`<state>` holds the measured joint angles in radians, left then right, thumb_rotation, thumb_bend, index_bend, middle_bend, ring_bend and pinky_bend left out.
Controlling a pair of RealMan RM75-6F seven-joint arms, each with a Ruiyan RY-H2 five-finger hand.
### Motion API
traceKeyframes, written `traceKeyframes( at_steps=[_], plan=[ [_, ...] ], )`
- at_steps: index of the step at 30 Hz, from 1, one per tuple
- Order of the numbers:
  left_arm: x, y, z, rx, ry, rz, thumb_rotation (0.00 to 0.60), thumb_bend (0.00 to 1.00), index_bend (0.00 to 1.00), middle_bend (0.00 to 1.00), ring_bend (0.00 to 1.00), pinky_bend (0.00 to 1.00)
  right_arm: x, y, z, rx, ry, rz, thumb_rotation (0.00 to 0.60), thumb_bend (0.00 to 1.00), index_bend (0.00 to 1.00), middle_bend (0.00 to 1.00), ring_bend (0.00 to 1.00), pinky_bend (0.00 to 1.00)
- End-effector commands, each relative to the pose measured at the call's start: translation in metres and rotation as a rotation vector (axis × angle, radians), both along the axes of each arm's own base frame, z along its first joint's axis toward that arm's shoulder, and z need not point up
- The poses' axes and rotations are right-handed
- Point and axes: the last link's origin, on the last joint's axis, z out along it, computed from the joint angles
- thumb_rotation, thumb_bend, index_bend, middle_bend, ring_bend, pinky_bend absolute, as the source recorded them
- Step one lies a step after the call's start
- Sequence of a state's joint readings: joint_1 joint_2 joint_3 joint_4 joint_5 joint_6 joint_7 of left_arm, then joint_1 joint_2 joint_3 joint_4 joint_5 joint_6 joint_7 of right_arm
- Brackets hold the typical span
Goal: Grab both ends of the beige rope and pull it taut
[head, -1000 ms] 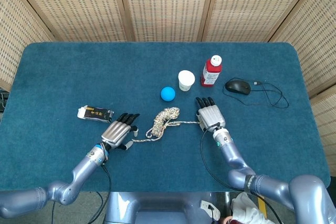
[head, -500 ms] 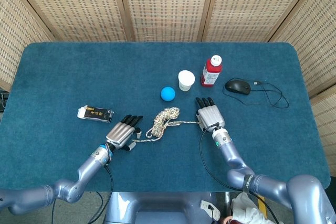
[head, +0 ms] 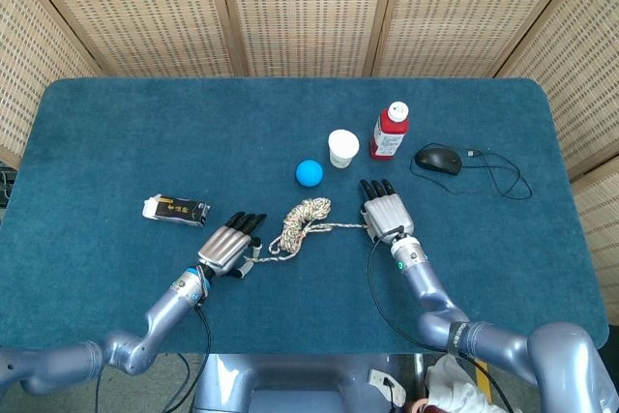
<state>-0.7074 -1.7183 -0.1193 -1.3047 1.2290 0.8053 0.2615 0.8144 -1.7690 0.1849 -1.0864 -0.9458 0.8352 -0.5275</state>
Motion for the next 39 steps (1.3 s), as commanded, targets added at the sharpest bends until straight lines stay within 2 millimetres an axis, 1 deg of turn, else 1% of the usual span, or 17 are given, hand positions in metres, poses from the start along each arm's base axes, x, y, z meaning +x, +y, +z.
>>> traceKeyframes(
  at_steps=[1, 7, 16, 19, 22, 24, 25, 27, 28, 30, 32, 34, 35, 36, 38, 39],
  plan=[
    [0.000, 0.000, 0.000, 0.003, 0.003, -0.001, 0.600, 0.43, 0.55, 0.00, 0.00, 0.00, 0.000, 0.000, 0.000, 0.000, 0.000, 0.000, 0.600, 0.48, 0.66, 0.00, 0.00, 0.00],
    [-0.001, 0.001, -0.001, 0.016, 0.008, 0.001, 0.600, 0.46, 0.64, 0.00, 0.00, 0.00, -0.001, 0.000, 0.002, -0.002, -0.002, -0.001, 0.600, 0.48, 0.66, 0.00, 0.00, 0.00],
    [-0.002, 0.004, 0.004, 0.048, 0.009, 0.001, 0.600, 0.49, 0.70, 0.00, 0.00, 0.00, 0.000, 0.000, 0.002, -0.006, -0.006, 0.005, 0.600, 0.48, 0.67, 0.00, 0.00, 0.00],
    [-0.003, 0.007, 0.009, 0.069, 0.007, 0.000, 0.600, 0.49, 0.71, 0.00, 0.00, 0.00, 0.002, -0.001, 0.005, -0.015, -0.013, 0.011, 0.600, 0.48, 0.68, 0.00, 0.00, 0.00],
    [-0.006, 0.012, 0.020, 0.107, 0.008, -0.008, 0.600, 0.49, 0.73, 0.00, 0.00, 0.00, 0.003, -0.002, 0.009, -0.031, -0.023, 0.016, 0.600, 0.48, 0.68, 0.00, 0.00, 0.00],
    [-0.008, 0.016, 0.032, 0.142, 0.004, -0.012, 0.600, 0.49, 0.73, 0.00, 0.00, 0.00, 0.003, -0.004, 0.013, -0.043, -0.028, 0.020, 0.600, 0.48, 0.68, 0.00, 0.00, 0.00],
    [-0.011, 0.021, 0.043, 0.178, 0.003, -0.013, 0.600, 0.49, 0.73, 0.00, 0.00, 0.00, 0.003, -0.005, 0.017, -0.054, -0.031, 0.021, 0.600, 0.48, 0.68, 0.00, 0.00, 0.00],
    [-0.015, 0.027, 0.057, 0.217, 0.003, -0.013, 0.600, 0.49, 0.74, 0.00, 0.00, 0.00, 0.004, -0.006, 0.021, -0.065, -0.033, 0.023, 0.600, 0.48, 0.68, 0.00, 0.00, 0.00],
    [-0.019, 0.032, 0.070, 0.252, 0.008, -0.013, 0.600, 0.49, 0.74, 0.00, 0.00, 0.00, 0.003, -0.007, 0.024, -0.075, -0.034, 0.025, 0.600, 0.48, 0.69, 0.00, 0.00, 0.00],
    [-0.030, 0.041, 0.097, 0.319, 0.020, -0.002, 0.600, 0.49, 0.76, 0.00, 0.00, 0.00, 0.003, -0.008, 0.032, -0.093, -0.033, 0.028, 0.600, 0.48, 0.69, 0.00, 0.00, 0.00],
    [-0.039, 0.048, 0.116, 0.361, 0.033, 0.012, 0.600, 0.49, 0.77, 0.00, 0.00, 0.00, 0.002, -0.009, 0.037, -0.105, -0.031, 0.027, 0.600, 0.48, 0.69, 0.00, 0.00, 0.00],
    [-0.053, 0.058, 0.144, 0.419, 0.048, 0.041, 0.600, 0.49, 0.77, 0.00, 0.00, 0.00, -0.001, -0.011, 0.045, -0.124, -0.023, 0.021, 0.600, 0.48, 0.69, 0.00, 0.00, 0.00],
    [-0.058, 0.061, 0.155, 0.435, 0.054, 0.054, 0.600, 0.49, 0.77, 0.00, 0.00, 0.00, -0.002, -0.012, 0.048, -0.130, -0.020, 0.017, 0.600, 0.48, 0.69, 0.00, 0.00, 0.00],
    [-0.061, 0.062, 0.160, 0.446, 0.057, 0.061, 0.600, 0.49, 0.77, 0.00, 0.00, 0.00, -0.003, -0.012, 0.049, -0.134, -0.018, 0.015, 0.600, 0.48, 0.69, 0.00, 0.00, 0.00],
    [-0.077, 0.069, 0.184, 0.497, 0.086, 0.091, 0.600, 0.49, 0.78, 0.00, 0.00, 0.00, -0.007, -0.014, 0.057, -0.155, 0.000, 0.010, 0.600, 0.48, 0.69, 0.00, 0.00, 0.00],
    [-0.081, 0.070, 0.190, 0.504, 0.095, 0.094, 0.600, 0.49, 0.78, 0.00, 0.00, 0.00, -0.009, -0.014, 0.060, -0.159, 0.006, 0.009, 0.600, 0.48, 0.69, 0.00, 0.00, 0.00]
  ],
)
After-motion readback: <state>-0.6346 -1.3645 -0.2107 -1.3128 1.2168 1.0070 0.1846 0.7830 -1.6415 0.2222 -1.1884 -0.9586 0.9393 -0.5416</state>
